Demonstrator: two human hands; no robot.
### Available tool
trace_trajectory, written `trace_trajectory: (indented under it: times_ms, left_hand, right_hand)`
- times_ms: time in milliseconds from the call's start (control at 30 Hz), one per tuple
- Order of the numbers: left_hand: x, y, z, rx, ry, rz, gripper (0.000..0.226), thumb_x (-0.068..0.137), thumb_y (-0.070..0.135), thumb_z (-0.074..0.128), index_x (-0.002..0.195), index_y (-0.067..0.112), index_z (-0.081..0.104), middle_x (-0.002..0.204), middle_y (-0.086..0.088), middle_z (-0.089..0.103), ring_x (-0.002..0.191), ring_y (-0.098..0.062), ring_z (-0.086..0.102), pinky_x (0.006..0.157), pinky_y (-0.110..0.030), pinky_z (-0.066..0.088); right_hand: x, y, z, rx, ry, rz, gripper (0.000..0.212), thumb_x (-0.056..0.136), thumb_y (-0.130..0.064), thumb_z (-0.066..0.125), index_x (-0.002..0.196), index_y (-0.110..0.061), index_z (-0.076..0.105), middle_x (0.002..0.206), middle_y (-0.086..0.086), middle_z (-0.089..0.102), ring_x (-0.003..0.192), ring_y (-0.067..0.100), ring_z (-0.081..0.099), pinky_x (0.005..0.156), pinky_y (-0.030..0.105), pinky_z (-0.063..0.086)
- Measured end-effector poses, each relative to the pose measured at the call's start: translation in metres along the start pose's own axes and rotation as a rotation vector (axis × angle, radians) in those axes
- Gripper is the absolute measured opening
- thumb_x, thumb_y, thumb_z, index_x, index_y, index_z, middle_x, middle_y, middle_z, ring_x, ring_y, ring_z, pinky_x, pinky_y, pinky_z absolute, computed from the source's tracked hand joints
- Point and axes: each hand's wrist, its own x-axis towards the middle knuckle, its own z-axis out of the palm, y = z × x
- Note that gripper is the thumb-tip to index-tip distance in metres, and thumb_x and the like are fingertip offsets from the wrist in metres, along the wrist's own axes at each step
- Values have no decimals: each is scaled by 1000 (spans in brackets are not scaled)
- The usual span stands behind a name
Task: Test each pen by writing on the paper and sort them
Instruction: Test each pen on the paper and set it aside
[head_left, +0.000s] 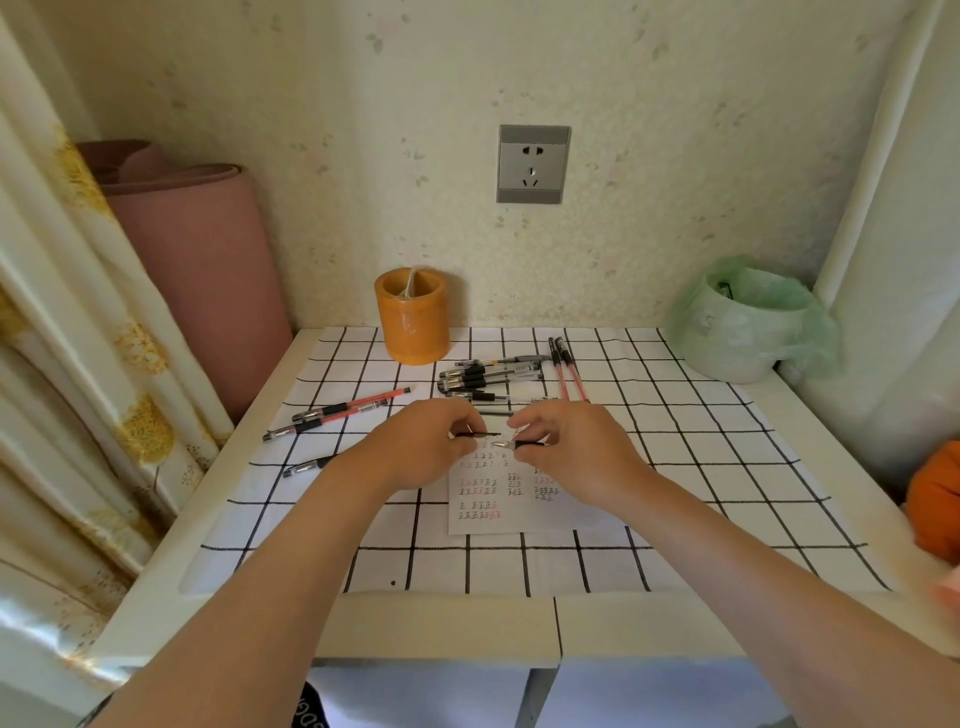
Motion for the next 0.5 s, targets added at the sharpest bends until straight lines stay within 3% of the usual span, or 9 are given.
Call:
trace_trajectory:
  times_ms: [200, 333, 400, 500]
  left_hand:
    - [-2, 8, 3, -70, -26, 68, 16, 96, 26, 60, 109, 28, 68, 101, 14, 65, 86, 1, 56, 74, -16, 41]
    - [-1, 11, 3, -157, -36, 78, 18, 96, 24, 59, 109, 25, 72, 94, 12, 69, 86, -2, 61, 79, -22, 48]
    - [-1, 12, 3, -223, -30, 68, 14, 95, 24, 60, 105, 23, 70, 90, 9, 72, 79, -7, 65, 78, -25, 53]
    - [-1, 16, 5, -337, -15, 43, 11, 97, 26, 59, 95, 16, 64, 83, 5, 74, 70, -8, 66, 75, -28, 55]
  right_hand:
    - [0, 0, 3, -8, -15, -45, 47, 86, -30, 75, 129, -39, 59, 94, -22, 73, 82, -1, 64, 80, 26, 54]
    - [-2, 2, 5, -54, -27, -140, 38, 92, -28, 68, 129, -28, 60, 107, -14, 70, 75, 0, 61, 78, 25, 53]
    - [-3, 1, 6, -164, -24, -219, 32, 97, -29, 60, 128, -26, 59, 114, -11, 67, 84, 4, 60, 83, 27, 52]
    - [-6, 0, 7, -376, -6, -362, 24, 103, -28, 44, 118, -22, 61, 102, -6, 66, 92, 15, 60, 77, 34, 49]
